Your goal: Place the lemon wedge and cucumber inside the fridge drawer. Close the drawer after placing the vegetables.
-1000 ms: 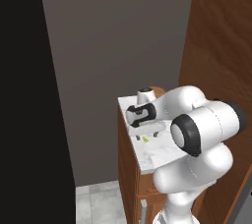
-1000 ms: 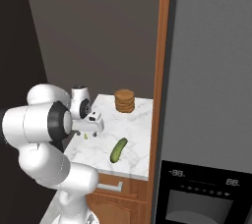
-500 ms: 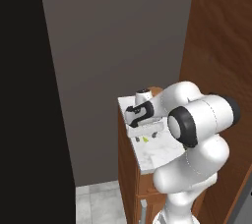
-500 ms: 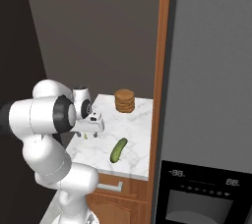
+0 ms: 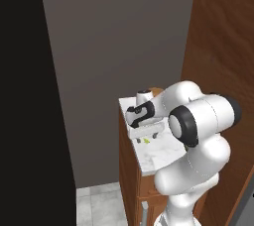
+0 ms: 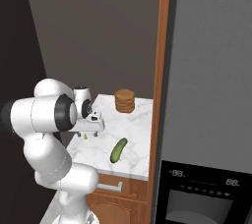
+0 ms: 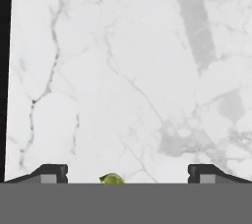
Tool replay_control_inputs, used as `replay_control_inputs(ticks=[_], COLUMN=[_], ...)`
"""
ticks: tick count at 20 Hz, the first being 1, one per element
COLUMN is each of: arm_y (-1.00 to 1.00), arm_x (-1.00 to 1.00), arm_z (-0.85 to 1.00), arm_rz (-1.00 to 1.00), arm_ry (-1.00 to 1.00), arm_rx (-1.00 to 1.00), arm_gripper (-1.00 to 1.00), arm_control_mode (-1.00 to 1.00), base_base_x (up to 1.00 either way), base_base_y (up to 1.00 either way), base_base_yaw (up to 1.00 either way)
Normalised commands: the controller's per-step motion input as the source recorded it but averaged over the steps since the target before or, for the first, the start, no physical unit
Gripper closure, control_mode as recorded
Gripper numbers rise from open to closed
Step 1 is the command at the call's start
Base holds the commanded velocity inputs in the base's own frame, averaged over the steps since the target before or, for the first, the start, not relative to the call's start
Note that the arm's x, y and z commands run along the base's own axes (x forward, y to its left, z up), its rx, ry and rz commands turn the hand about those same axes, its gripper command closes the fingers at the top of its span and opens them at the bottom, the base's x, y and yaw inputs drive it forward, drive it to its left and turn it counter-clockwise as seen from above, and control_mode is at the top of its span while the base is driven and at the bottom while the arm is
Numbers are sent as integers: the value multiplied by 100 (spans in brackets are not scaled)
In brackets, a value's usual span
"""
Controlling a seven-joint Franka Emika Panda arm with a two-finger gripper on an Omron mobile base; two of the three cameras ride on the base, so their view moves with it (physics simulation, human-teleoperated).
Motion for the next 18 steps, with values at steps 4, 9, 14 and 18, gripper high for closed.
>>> replay_control_inputs(ticks=[4,9,14,18], arm_y=[-10,-3,0,0], arm_x=[-48,-34,-14,-31], arm_z=[-27,-32,-33,-36], arm_rz=[0,0,0,0], arm_ry=[-4,0,0,0], arm_rx=[1,0,0,0], arm_gripper=[-100,-100,-100,-100], arm_control_mode=[-100,-100,-100,-100], base_base_x=[0,0,0,0], base_base_y=[0,0,0,0], base_base_yaw=[0,0,0,0])
